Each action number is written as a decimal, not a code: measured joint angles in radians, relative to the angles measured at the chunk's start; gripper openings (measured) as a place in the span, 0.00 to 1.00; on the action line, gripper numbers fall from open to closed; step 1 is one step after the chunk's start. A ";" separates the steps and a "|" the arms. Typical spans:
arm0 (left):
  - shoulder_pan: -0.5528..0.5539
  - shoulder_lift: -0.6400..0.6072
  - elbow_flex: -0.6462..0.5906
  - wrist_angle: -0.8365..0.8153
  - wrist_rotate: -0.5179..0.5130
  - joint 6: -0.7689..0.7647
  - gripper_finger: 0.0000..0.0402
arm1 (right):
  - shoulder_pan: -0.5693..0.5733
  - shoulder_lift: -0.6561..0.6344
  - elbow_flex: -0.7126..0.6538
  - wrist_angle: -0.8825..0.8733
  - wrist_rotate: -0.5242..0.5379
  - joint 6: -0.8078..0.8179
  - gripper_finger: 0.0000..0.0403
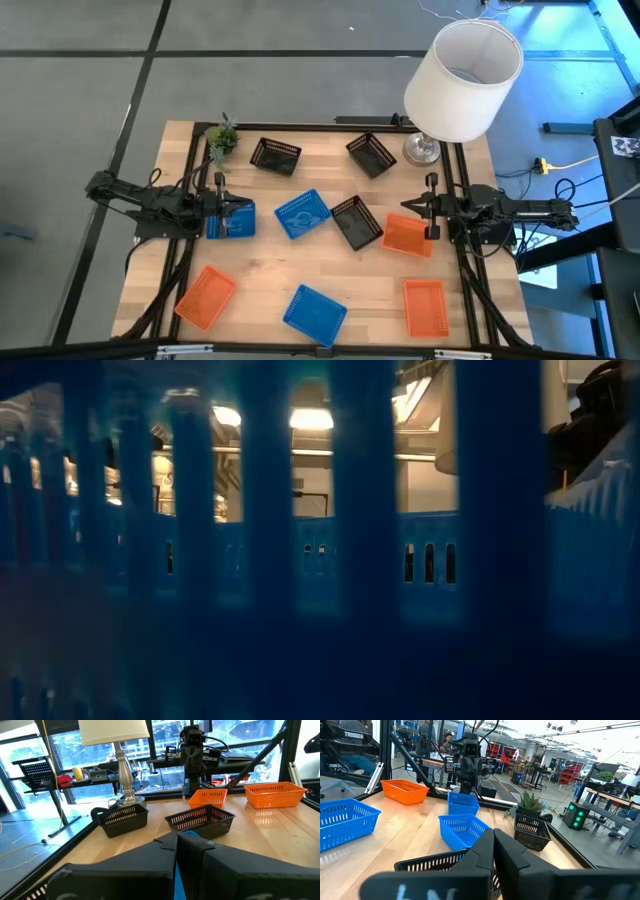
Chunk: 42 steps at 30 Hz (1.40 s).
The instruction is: Stack baskets by color
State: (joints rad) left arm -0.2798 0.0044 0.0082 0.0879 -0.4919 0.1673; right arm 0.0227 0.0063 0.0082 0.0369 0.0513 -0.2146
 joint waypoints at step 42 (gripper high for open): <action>0.094 0.828 0.951 -0.984 -0.097 -0.670 0.00 | 0.000 0.000 0.000 0.015 0.000 0.290 0.03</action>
State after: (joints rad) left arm -0.1860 0.8324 0.9592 -0.8966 -0.5890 -0.5030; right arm 0.0228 0.0060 0.0081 0.0518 0.0511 0.0750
